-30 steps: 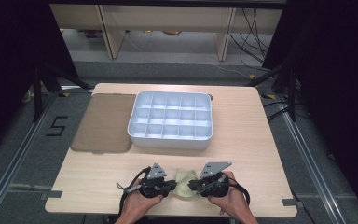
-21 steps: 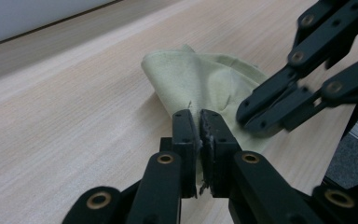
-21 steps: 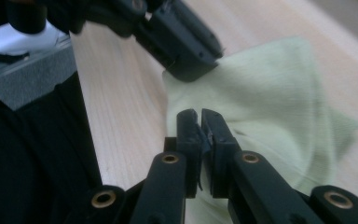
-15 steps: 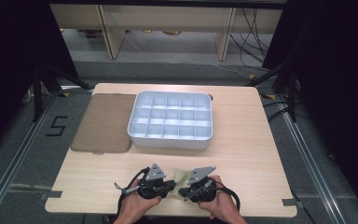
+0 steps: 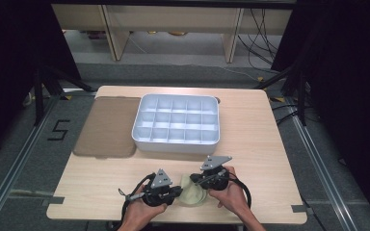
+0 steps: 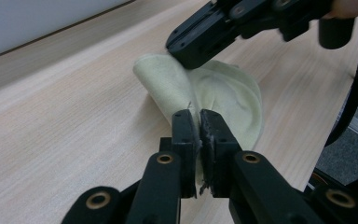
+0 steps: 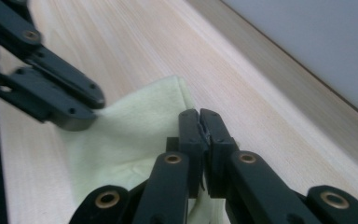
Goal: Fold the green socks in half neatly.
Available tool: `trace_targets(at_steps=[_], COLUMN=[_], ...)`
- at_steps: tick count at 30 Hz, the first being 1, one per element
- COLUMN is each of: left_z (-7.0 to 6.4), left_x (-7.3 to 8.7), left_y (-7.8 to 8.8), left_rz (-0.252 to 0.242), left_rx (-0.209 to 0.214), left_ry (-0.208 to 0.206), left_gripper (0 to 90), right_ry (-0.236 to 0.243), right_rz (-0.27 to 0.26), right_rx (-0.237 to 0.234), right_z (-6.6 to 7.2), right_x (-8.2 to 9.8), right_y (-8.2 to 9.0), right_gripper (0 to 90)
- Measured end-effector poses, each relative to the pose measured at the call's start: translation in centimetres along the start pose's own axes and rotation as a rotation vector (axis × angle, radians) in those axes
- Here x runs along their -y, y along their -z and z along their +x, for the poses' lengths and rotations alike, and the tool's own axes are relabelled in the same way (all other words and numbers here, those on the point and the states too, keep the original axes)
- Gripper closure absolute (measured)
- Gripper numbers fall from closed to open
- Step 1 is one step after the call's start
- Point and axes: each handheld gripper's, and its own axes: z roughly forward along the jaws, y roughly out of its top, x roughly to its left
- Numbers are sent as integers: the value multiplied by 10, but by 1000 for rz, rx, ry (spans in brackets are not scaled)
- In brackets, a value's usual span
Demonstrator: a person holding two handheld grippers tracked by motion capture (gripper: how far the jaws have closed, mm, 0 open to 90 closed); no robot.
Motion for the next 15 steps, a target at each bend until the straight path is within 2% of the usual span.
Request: trace_targets(at_steps=[3, 4, 7, 8, 11, 12, 13, 15], left_z=[-1, -1, -2, 0, -1, 1, 0, 0], left_x=[-1, -1, -1, -1, -1, -1, -1, -1], left_y=[1, 1, 1, 2, 2, 3, 3, 2], left_rz=[1, 0, -10, 4, -9, 0, -3, -18], left_rx=[2, -3, -4, 1, -7, -3, -5, -1], left_ry=[-3, -11, -6, -27, -11, -22, -13, -7], left_gripper=[842, 842, 842, 842, 841, 841, 840, 840], right_ry=[1, 6, -6, -8, -10, -8, -10, -2], right_rz=[12, 45, 53, 31, 9, 19, -19, -18], right_rx=[10, 18, 17, 17, 19, 14, 11, 4], right_z=[-1, -4, -6, -6, -6, -6, -5, -4], right_x=[0, 1, 3, 3, 2, 0, 0, -1], right_y=[-6, -12, -15, -15, -12, -7, 0, 6], right_gripper=[884, 884, 884, 884, 883, 883, 881, 878])
